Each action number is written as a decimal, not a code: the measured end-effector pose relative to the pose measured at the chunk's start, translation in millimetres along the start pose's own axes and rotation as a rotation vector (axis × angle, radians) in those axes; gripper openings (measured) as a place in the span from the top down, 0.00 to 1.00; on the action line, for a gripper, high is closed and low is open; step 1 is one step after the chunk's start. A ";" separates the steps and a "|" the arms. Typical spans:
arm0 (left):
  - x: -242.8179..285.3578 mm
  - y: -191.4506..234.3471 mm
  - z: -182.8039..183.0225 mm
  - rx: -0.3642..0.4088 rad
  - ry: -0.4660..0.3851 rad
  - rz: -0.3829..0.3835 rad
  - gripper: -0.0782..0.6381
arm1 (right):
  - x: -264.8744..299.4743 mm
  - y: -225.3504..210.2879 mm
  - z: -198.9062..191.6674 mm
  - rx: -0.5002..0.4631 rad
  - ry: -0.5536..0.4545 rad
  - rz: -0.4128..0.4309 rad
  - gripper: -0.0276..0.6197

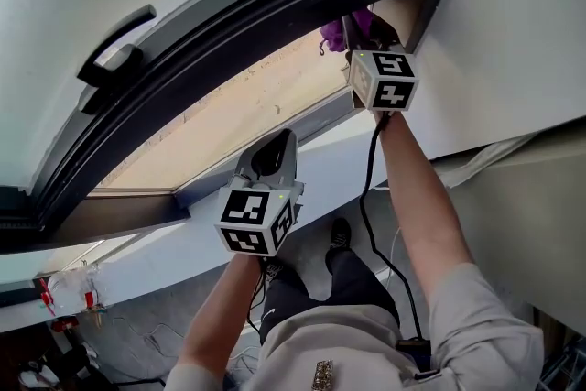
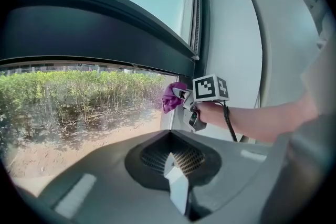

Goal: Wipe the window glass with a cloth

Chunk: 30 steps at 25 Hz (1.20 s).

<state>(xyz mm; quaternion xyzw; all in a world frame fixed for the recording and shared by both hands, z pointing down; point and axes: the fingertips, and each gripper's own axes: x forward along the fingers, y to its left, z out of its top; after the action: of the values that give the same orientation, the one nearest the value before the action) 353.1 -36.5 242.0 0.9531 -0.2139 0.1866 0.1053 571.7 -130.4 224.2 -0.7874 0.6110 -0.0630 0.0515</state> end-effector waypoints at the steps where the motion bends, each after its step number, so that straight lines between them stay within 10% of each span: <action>1: 1.2 -0.4 1.5 0.001 0.001 0.001 0.89 | -0.1 -5.9 0.8 0.007 -0.004 -0.026 0.83; 18: 9.2 9.9 -3.0 -0.043 0.013 0.037 0.89 | 5.2 -53.0 -44.6 -0.073 0.093 -0.364 0.83; 30: -15.8 39.3 -54.8 -0.126 0.001 0.084 0.89 | 11.1 -46.6 -84.6 -0.116 0.087 -0.247 0.84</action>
<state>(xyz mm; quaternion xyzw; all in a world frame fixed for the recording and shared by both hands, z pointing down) 305.3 -50.1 290.1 0.9346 -0.2649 0.1775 0.1574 605.2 -129.9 315.4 -0.8549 0.5135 -0.0675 -0.0289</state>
